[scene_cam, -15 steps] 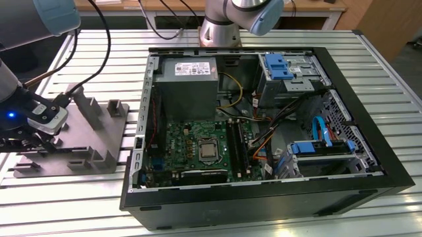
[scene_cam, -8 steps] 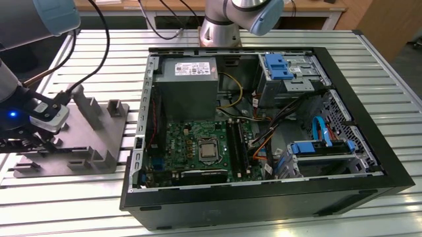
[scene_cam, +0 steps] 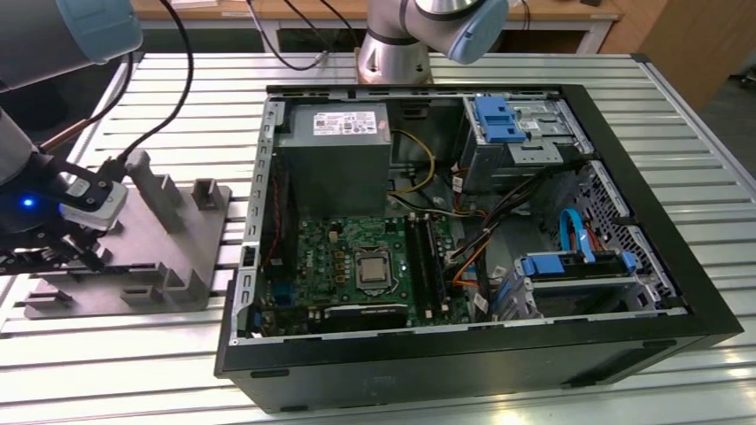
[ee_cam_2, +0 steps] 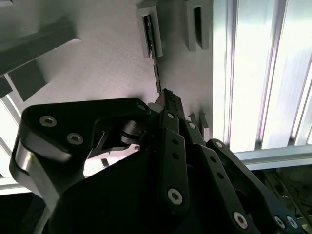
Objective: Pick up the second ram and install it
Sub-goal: 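Pick up the second ram and move it above second insertion slot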
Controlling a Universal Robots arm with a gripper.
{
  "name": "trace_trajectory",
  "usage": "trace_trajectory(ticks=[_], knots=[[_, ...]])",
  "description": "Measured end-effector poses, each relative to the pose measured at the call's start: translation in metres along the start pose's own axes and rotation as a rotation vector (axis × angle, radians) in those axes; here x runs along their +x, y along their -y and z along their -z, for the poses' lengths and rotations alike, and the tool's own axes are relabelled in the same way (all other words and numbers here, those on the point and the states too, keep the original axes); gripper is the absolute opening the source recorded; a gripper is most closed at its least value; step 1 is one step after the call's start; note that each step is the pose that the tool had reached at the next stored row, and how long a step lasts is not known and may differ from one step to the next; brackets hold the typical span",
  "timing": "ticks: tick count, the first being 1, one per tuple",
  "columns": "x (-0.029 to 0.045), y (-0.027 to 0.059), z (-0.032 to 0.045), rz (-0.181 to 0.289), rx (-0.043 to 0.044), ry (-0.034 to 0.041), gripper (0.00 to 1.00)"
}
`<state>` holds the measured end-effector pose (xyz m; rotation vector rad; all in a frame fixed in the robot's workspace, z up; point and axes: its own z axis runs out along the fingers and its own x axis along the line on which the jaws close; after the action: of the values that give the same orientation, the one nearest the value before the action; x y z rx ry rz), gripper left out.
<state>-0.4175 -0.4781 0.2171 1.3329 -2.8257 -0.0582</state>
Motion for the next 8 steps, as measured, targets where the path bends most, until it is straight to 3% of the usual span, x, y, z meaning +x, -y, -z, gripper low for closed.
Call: trace_trajectory(ticks=[8], knots=[[0.0001, 0.0002, -0.0001, 0.09, -0.0003, -0.0035, 0.1]])
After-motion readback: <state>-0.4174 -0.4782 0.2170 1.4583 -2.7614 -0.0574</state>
